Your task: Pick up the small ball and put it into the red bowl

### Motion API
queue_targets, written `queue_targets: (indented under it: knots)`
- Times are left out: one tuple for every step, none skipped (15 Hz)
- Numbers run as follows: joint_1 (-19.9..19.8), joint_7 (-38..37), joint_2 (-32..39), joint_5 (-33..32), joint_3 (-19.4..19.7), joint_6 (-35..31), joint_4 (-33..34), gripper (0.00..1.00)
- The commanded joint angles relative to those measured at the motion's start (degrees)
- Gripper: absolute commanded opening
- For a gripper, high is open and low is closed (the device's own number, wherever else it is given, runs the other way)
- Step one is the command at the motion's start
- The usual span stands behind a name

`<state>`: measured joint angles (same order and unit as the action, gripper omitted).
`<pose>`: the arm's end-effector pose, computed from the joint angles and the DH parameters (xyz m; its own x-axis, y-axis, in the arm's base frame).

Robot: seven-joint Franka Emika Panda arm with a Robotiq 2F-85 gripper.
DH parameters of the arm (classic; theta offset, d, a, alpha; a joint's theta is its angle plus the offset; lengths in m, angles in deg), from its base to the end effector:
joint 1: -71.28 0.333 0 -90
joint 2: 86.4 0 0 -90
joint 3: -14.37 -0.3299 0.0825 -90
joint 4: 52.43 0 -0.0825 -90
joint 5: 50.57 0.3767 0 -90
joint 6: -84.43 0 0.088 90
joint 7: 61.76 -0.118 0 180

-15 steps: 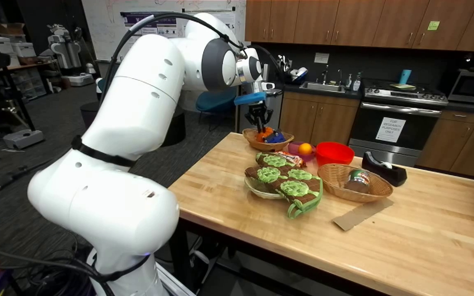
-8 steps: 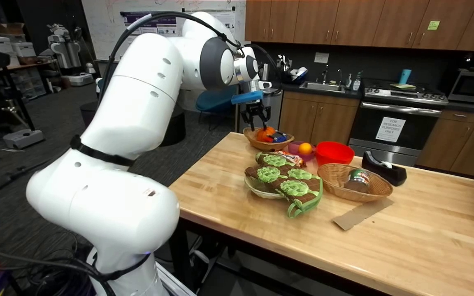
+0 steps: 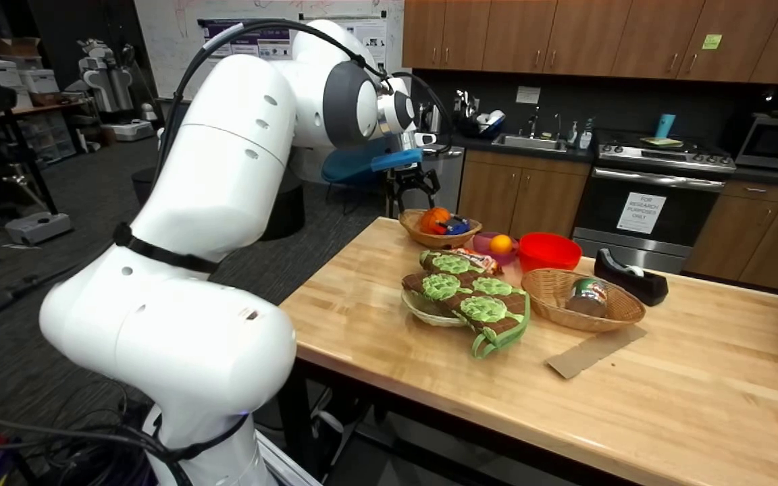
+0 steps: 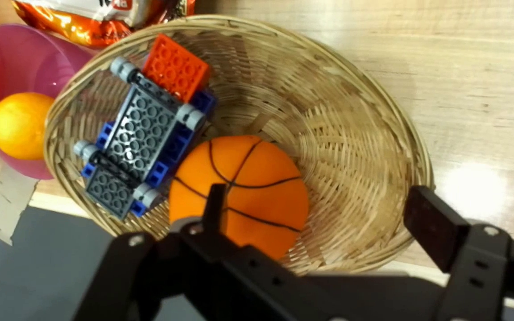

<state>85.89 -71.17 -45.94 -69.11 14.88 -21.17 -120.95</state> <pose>0.7265 0.1548 0.3676 0.9841 0.1764 -0.0216 0.1742 -0.9333 0.3139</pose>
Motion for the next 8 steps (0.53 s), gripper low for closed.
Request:
queue_targets:
  knots:
    - [2.1,-0.5,-1.7,-4.1,1.2,0.9,-1.8,1.00]
    - [2.4,-0.5,-1.7,-5.4,1.5,1.4,-1.5,1.00]
    - [2.8,-0.5,-1.8,-6.7,1.7,1.9,-1.2,1.00]
    - [3.3,-0.6,-1.8,-8.0,1.9,2.2,-1.1,1.00]
    - [3.7,-0.6,-2.0,-9.3,2.1,2.4,-1.1,1.00]
    - [4.0,-0.6,-2.0,-10.2,2.2,2.7,-1.0,1.00]
    - [4.2,-0.6,-1.9,-10.8,2.2,2.9,-0.9,1.00]
    - [4.2,-0.6,-2.0,-11.0,2.1,3.1,-0.8,1.00]
